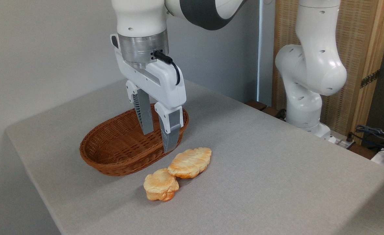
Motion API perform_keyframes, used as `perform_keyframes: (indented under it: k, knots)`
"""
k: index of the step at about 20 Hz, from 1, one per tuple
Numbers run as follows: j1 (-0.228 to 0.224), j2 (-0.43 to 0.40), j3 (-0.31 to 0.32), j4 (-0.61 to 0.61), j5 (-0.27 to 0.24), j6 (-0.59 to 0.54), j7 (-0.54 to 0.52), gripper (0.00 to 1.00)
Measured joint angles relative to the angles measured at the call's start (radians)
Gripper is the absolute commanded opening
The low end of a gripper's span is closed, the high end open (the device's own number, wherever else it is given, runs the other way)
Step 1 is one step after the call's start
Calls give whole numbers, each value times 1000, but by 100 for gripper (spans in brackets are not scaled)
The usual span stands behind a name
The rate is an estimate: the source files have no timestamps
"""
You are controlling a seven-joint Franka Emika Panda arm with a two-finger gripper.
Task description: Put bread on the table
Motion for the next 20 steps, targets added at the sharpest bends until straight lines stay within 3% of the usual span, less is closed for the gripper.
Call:
perform_keyframes:
  k: [20]
  knots:
    - [0,-17,0,0,0,-49,0,100]
